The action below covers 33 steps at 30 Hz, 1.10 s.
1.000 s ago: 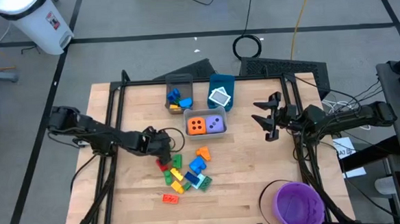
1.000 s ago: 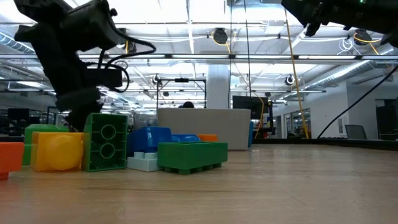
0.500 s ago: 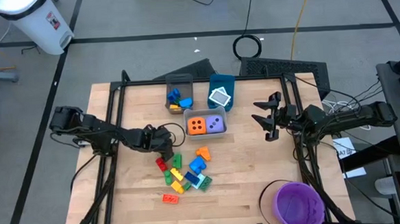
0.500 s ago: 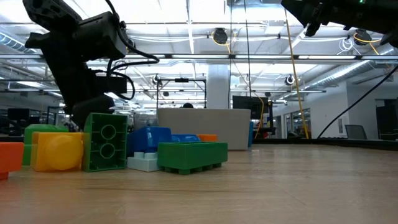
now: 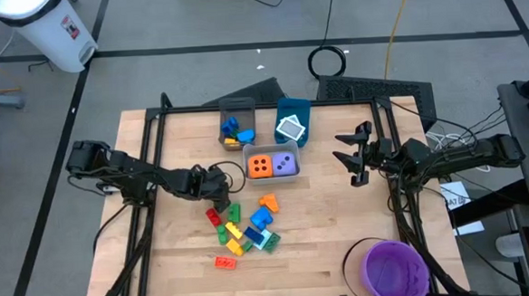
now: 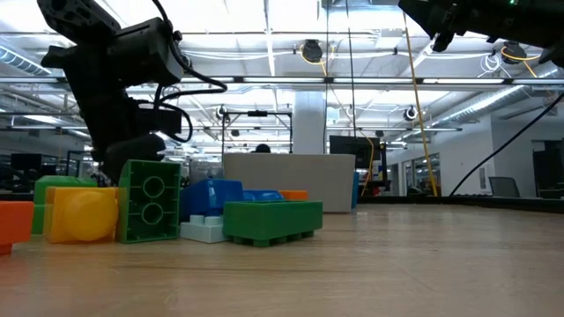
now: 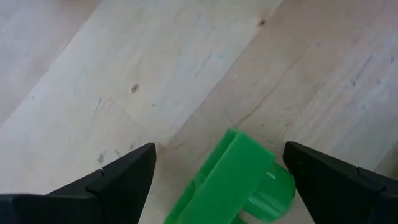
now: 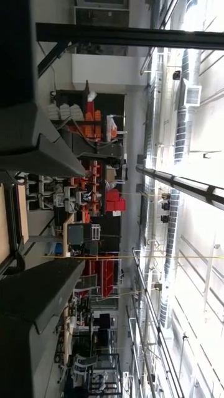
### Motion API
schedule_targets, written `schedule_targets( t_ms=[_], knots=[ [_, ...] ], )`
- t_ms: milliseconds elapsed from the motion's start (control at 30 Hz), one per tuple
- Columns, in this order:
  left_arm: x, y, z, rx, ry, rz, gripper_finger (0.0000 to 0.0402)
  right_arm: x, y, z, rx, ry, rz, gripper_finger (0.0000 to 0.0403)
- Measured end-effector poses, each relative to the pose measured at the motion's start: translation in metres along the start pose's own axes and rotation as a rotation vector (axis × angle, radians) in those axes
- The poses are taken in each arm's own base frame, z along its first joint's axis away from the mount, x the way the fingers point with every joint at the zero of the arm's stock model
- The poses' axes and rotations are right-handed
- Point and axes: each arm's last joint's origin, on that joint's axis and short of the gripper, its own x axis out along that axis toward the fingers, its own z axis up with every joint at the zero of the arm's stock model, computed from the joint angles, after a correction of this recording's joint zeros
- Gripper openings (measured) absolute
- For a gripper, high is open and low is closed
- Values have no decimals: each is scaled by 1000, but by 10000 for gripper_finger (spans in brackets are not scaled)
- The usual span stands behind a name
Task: Pick & Place Toys
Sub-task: Put the top green game piece into the black bin
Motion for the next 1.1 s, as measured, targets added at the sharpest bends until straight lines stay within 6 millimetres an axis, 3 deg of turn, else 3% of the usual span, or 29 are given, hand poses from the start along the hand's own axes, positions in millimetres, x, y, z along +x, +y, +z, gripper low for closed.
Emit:
schedule_targets(
  t_ms=[633,767,1033,1100],
  knots=[
    [-2,2,-7,-84,123,-34,359,0,0,0,0,0,0,196],
    [-3,2,-7,-59,127,-43,320,0,0,0,0,0,0,196],
    [-2,4,-5,-22,133,-50,178,0,0,0,0,0,0,196],
    [-5,7,-3,-14,121,-65,175,0,0,0,0,0,0,196]
  ],
)
